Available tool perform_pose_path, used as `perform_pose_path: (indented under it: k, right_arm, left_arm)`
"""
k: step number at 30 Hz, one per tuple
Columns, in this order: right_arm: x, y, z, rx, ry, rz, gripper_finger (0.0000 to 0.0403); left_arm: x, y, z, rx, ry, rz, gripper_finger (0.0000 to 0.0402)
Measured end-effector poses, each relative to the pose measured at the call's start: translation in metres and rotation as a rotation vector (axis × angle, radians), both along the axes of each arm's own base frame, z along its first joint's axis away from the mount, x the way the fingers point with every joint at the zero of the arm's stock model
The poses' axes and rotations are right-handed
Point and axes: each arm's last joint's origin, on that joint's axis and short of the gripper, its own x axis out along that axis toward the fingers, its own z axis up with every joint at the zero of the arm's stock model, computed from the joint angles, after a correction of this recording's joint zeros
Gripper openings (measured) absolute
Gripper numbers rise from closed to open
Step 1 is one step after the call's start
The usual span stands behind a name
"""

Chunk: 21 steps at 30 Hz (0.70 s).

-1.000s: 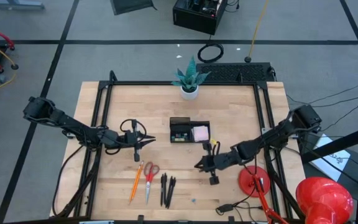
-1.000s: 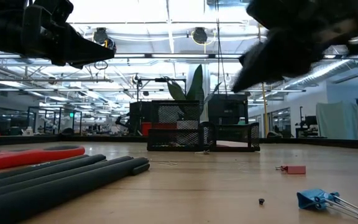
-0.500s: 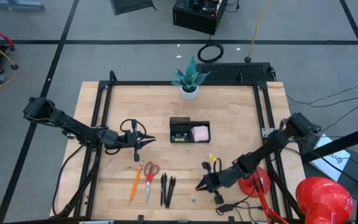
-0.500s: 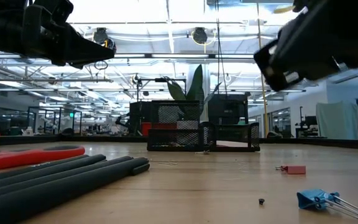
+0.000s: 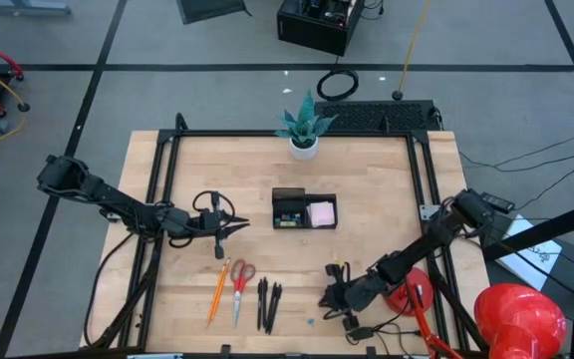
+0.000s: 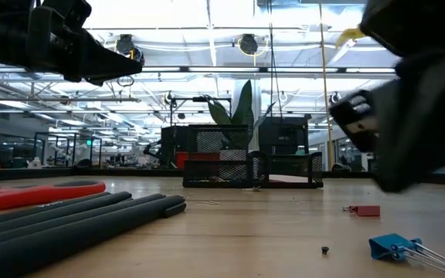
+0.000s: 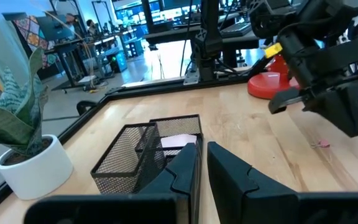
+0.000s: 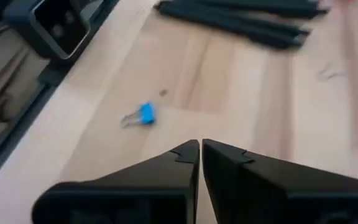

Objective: Pick and place office supplies into organizer
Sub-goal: Put the pink binder clip into the black desk organizer

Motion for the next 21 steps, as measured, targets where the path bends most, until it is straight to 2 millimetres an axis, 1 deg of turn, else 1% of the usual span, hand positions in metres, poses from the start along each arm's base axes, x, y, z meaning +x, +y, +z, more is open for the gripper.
perform_pose_path:
  k: [4, 7, 15, 21]
  right_arm:
    - [-0.005, 0.000, -0.004, -0.023, 0.049, -0.007, 0.0002]
    - [-0.003, -0.004, -0.006, -0.033, 0.066, -0.022, 0.0003]
    - [0.002, -0.028, -0.012, -0.069, 0.185, -0.123, 0.0003]
    - [0.006, -0.043, -0.015, -0.094, 0.224, -0.175, 0.0004]
  left_arm:
    - [0.000, 0.000, -0.001, 0.003, 0.009, 0.000, 0.0047]
    - [0.000, 0.000, -0.001, 0.003, 0.008, 0.000, 0.0047]
    - [0.000, 0.000, -0.001, -0.001, 0.006, 0.000, 0.0047]
    - [0.000, 0.000, -0.001, -0.001, 0.006, 0.000, 0.0047]
